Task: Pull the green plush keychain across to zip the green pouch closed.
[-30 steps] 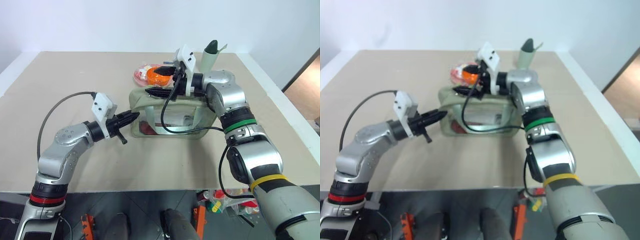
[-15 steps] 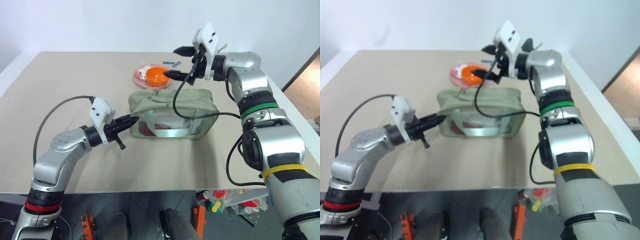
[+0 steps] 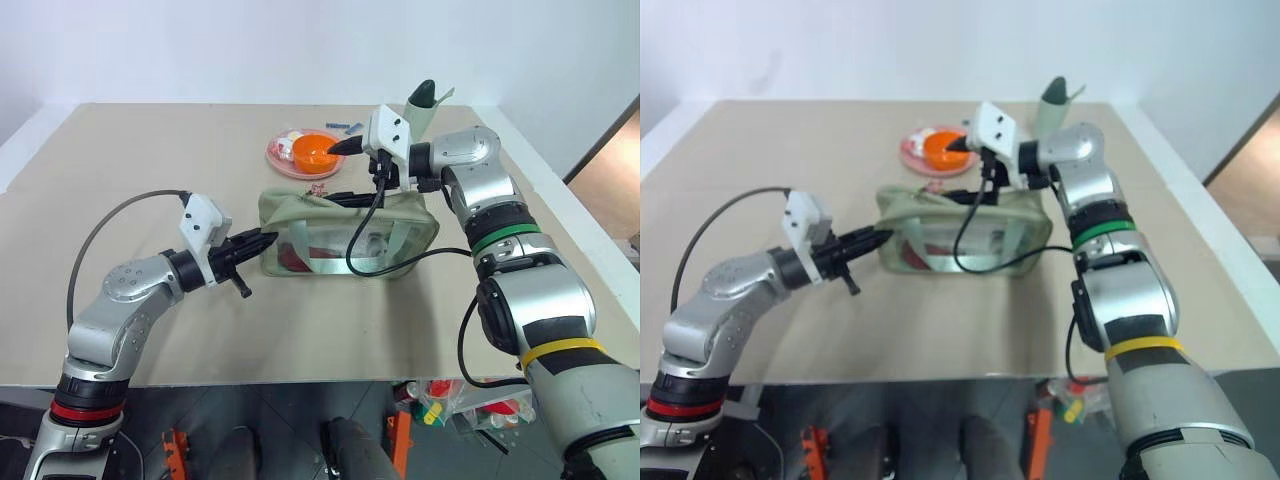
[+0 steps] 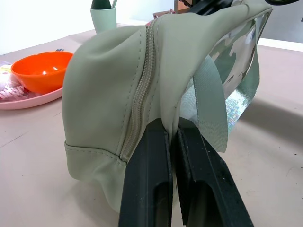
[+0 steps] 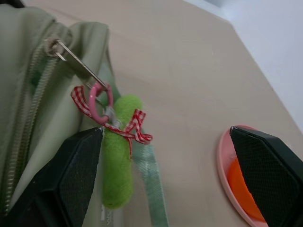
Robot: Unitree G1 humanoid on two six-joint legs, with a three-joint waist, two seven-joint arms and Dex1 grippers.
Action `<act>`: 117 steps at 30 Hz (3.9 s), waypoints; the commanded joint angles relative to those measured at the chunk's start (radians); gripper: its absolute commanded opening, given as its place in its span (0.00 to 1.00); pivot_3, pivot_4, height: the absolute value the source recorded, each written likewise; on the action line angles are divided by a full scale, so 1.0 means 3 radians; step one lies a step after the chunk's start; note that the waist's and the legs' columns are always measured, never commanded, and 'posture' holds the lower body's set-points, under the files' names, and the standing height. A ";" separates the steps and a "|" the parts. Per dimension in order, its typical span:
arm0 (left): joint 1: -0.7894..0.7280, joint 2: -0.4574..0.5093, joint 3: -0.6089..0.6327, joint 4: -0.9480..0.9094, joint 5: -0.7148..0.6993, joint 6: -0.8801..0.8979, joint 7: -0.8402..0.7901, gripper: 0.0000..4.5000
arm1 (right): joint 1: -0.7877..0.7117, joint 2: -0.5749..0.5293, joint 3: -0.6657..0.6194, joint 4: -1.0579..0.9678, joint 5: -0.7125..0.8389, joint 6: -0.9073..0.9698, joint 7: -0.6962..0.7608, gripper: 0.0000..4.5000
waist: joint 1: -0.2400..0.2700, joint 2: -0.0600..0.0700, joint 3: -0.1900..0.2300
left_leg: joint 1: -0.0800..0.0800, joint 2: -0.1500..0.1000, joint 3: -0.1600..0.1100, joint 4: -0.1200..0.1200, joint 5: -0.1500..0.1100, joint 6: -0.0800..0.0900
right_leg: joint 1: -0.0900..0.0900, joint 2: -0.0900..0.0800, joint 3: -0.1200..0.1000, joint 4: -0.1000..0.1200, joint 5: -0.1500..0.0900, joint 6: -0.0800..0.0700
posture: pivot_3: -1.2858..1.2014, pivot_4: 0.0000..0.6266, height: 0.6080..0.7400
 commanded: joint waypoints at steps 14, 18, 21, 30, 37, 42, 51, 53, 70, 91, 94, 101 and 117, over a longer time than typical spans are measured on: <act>-0.0079 -0.0112 -0.0075 -0.0071 -0.0014 0.0051 0.0061 0.00 | 0.0063 0.0311 -0.0008 -0.0050 -0.0012 0.0043 -0.0025 0.94 | 0.0002 0.0000 0.0000 | 0.0000 0.0000 -0.0005 0.0001 0.0000 0.0000 | 0.0001 0.0000 -0.0004 0.0000 0.0006 -0.0009 | 0.52 0.24 1.00; -0.0042 -0.0094 -0.0049 -0.0090 -0.0022 0.0055 0.0064 0.00 | 0.0036 0.0303 -0.0034 0.0001 -0.0014 0.0062 -0.0087 0.94 | 0.0002 0.0000 0.0000 | 0.0000 0.0000 -0.0005 0.0001 0.0000 -0.0001 | 0.0001 0.0000 -0.0004 0.0000 0.0006 -0.0010 | 0.52 0.24 1.00; -0.0023 -0.0084 -0.0034 -0.0095 -0.0025 0.0056 0.0071 0.00 | 0.0021 0.0275 -0.0051 0.0027 -0.0011 0.0064 -0.0078 0.94 | 0.0002 0.0000 0.0000 | 0.0000 0.0000 -0.0006 0.0000 0.0000 -0.0001 | 0.0001 0.0000 -0.0005 0.0000 0.0005 -0.0010 | 0.52 0.24 1.00; -0.0054 -0.0118 -0.0057 -0.0066 0.0000 0.0047 0.0097 0.00 | 0.0067 0.0212 -0.0069 -0.0006 0.0014 0.0123 0.0093 0.94 | 0.0003 0.0000 0.0000 | 0.0000 -0.0001 -0.0008 0.0001 0.0000 -0.0001 | 0.0002 0.0000 -0.0007 0.0000 0.0005 -0.0010 | 0.52 0.24 1.00; -0.0096 -0.0144 -0.0085 -0.0049 0.0027 0.0020 0.0124 0.00 | 0.0158 0.0181 -0.0006 -0.0079 -0.0027 0.0082 0.0227 0.94 | 0.0007 0.0000 0.0000 | 0.0000 -0.0001 -0.0012 0.0001 0.0001 -0.0001 | 0.0004 -0.0001 -0.0011 0.0000 0.0005 -0.0011 | 0.52 0.24 1.00; -0.0097 -0.0141 -0.0079 -0.0060 0.0037 0.0005 0.0132 0.00 | 0.0198 0.0191 0.0063 -0.0049 -0.0114 -0.0015 0.0228 0.94 | 0.0009 0.0000 0.0000 | 0.0000 -0.0001 -0.0014 0.0001 0.0001 -0.0001 | 0.0006 -0.0001 -0.0014 0.0000 0.0005 -0.0011 | 0.52 0.24 1.00; -0.0052 -0.0115 -0.0038 -0.0090 0.0034 -0.0017 0.0124 0.00 | 0.0185 0.0183 0.0159 0.0036 -0.0222 -0.0160 0.0200 0.94 | 0.0008 0.0000 0.0000 | 0.0000 -0.0001 -0.0015 0.0001 0.0001 -0.0002 | 0.0006 -0.0001 -0.0016 0.0000 0.0004 -0.0011 | 0.52 0.24 1.00; -0.0051 -0.0111 -0.0033 -0.0085 0.0034 -0.0021 0.0124 0.00 | 0.0165 0.0177 0.0168 0.0066 -0.0256 -0.0204 0.0162 0.94 | 0.0008 0.0000 0.0000 | 0.0000 -0.0001 -0.0015 0.0001 0.0001 -0.0002 | 0.0006 -0.0001 -0.0016 0.0000 0.0004 -0.0011 | 0.52 0.24 1.00; -0.0109 -0.0158 -0.0100 -0.0045 0.0071 -0.0014 0.0176 0.00 | 0.0020 0.0078 0.0085 0.0243 -0.0370 -0.0281 -0.0141 0.94 | 0.0011 0.0000 0.0000 | -0.0001 -0.0002 -0.0016 0.0001 0.0002 -0.0003 | 0.0006 -0.0002 -0.0017 0.0000 0.0003 -0.0014 | 0.52 0.24 1.00; -0.0120 -0.0136 -0.0109 -0.0005 0.0103 -0.0054 0.0168 0.00 | 0.0118 0.0143 0.0036 0.0095 -0.0256 -0.0112 0.0000 0.23 | 0.0010 0.0000 0.0000 | -0.0001 -0.0002 -0.0018 0.0000 0.0002 -0.0003 | 0.0006 -0.0002 -0.0020 0.0000 0.0002 -0.0015 | 0.52 0.24 1.00; -0.0111 -0.0138 -0.0116 -0.0016 0.0114 -0.0057 0.0171 0.00 | 0.0120 0.0143 0.0037 0.0093 -0.0248 -0.0115 0.0021 0.02 | 0.0010 0.0000 0.0000 | -0.0001 -0.0001 -0.0018 0.0000 0.0002 -0.0003 | 0.0006 -0.0002 -0.0020 0.0000 0.0002 -0.0015 | 0.52 0.24 1.00; -0.0120 -0.0167 -0.0094 -0.0005 0.0101 -0.0044 0.0206 0.00 | 0.0061 0.0110 -0.0029 0.0071 -0.0190 -0.0116 -0.0026 0.01 | 0.0010 0.0000 0.0000 | -0.0001 -0.0001 -0.0019 0.0000 0.0002 -0.0003 | 0.0006 -0.0002 -0.0021 0.0000 0.0002 -0.0015 | 0.52 0.24 1.00; -0.0300 -0.0383 0.0014 0.0061 -0.0048 0.0198 0.0449 0.00 | -0.0153 -0.0188 -0.0265 -0.0271 -0.0050 -0.0242 -0.0342 0.01 | 0.0008 0.0005 0.0003 | -0.0002 0.0000 -0.0019 -0.0002 0.0002 -0.0003 | 0.0004 -0.0001 -0.0022 0.0001 0.0001 -0.0017 | 0.52 0.24 1.00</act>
